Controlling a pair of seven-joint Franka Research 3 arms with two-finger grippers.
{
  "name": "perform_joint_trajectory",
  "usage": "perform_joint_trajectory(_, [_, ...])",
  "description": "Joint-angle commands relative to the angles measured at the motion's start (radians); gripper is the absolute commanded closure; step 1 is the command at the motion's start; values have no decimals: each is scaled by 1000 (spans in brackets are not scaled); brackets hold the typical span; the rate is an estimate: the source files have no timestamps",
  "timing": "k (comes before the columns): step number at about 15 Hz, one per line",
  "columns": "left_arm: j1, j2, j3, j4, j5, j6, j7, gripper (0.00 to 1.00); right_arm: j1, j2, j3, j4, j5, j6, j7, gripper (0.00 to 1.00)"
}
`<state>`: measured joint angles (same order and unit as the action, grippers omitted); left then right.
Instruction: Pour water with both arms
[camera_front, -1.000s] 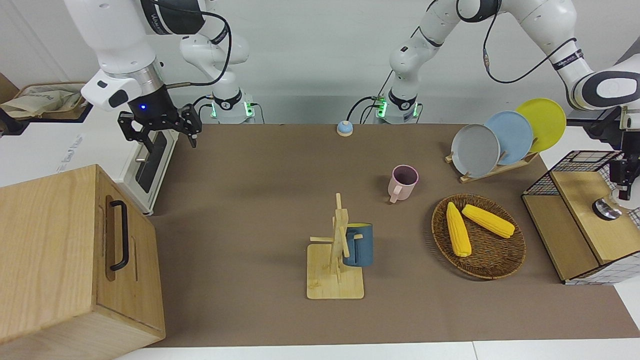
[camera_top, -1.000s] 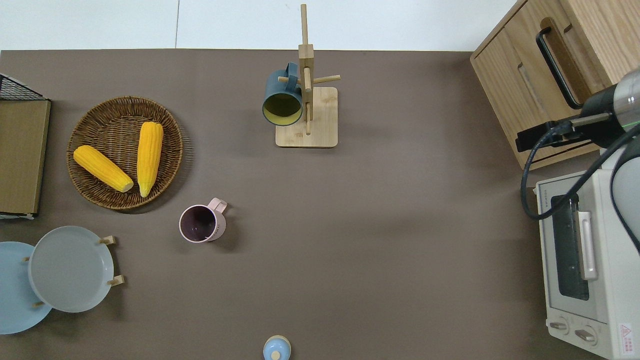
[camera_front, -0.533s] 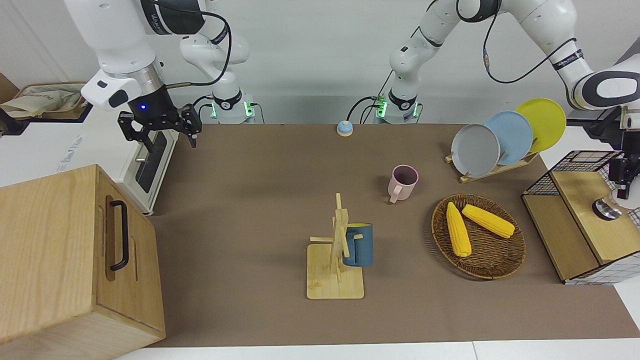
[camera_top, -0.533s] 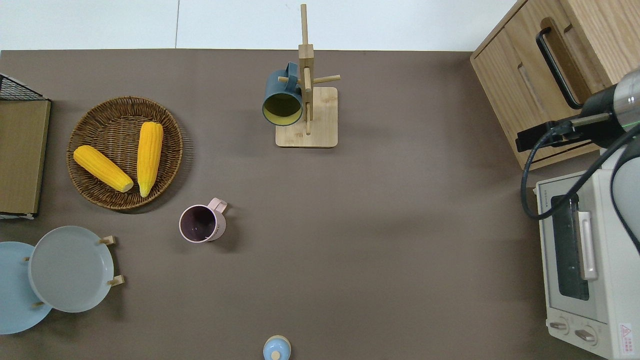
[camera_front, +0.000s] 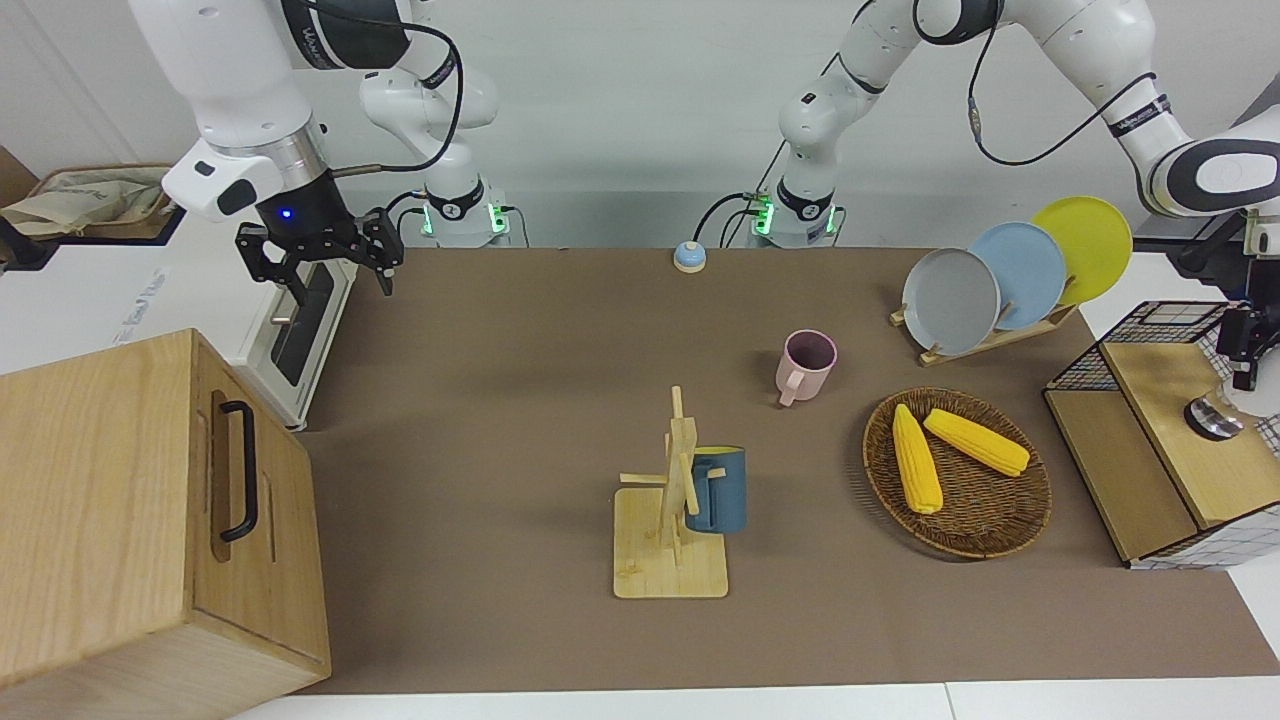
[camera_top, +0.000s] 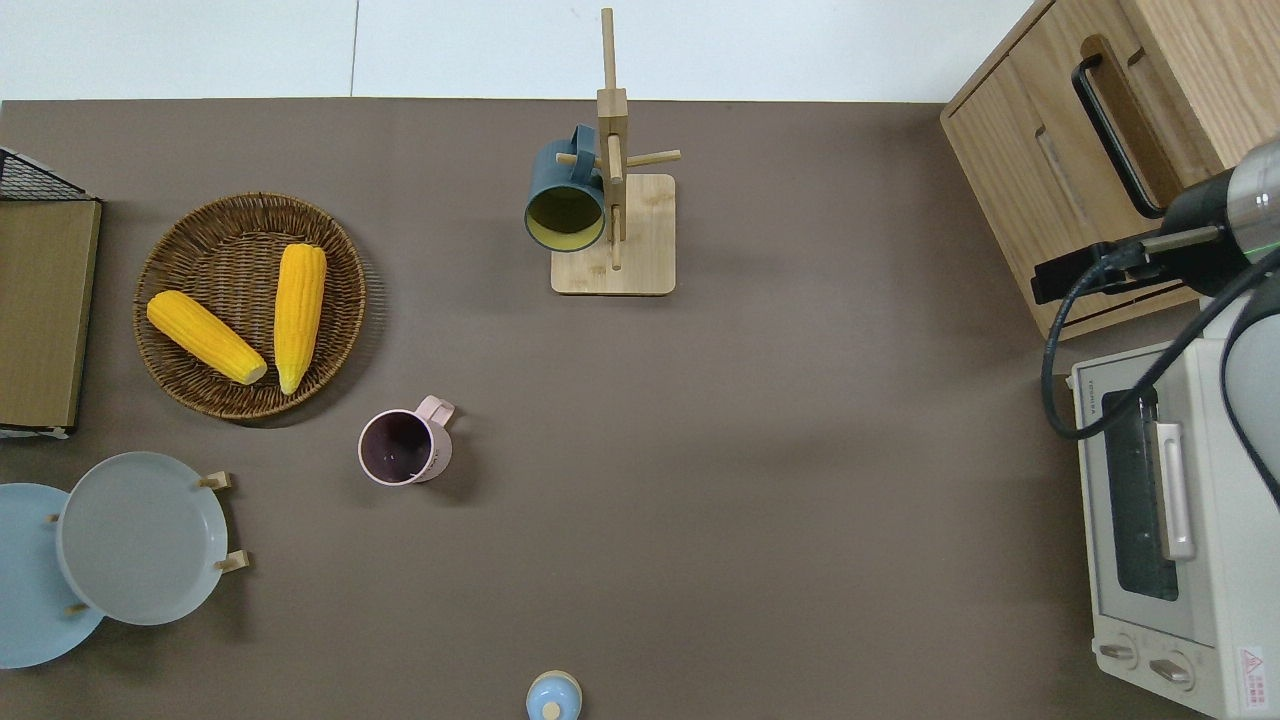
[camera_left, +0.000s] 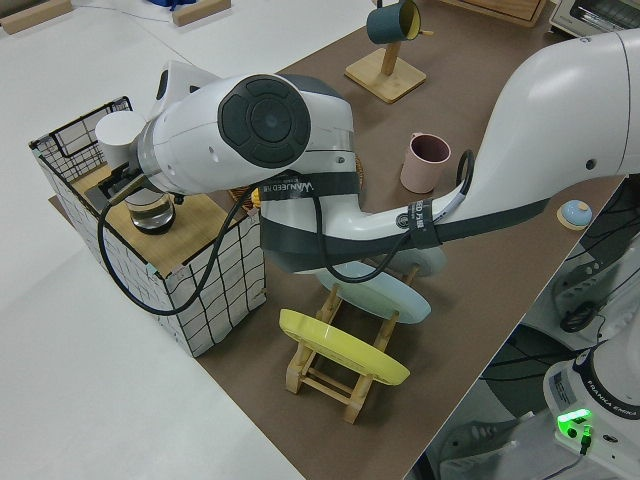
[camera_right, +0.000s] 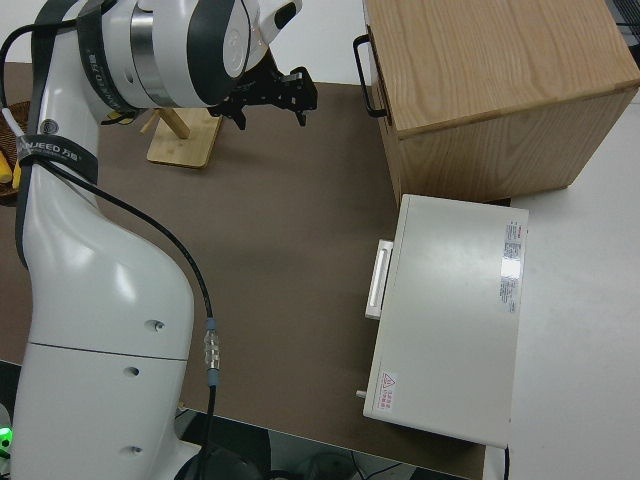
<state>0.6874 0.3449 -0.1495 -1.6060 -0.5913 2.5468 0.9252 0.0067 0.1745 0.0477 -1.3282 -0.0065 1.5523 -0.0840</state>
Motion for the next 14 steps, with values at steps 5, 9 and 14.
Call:
perform_joint_trajectory(5, [-2,-53,15,136,441,-422,-425,2,-7,-15,4,-11,-3,-6,-22,11])
perform_joint_trajectory(9, [-5,-118,31,147,479,-595,-447,2,-7,-15,4,-11,-3,-6,-22,11])
perform_joint_trajectory(14, [-28,-173,5,144,591,-684,-474,0,-7,-15,4,-11,-3,-6,-22,11])
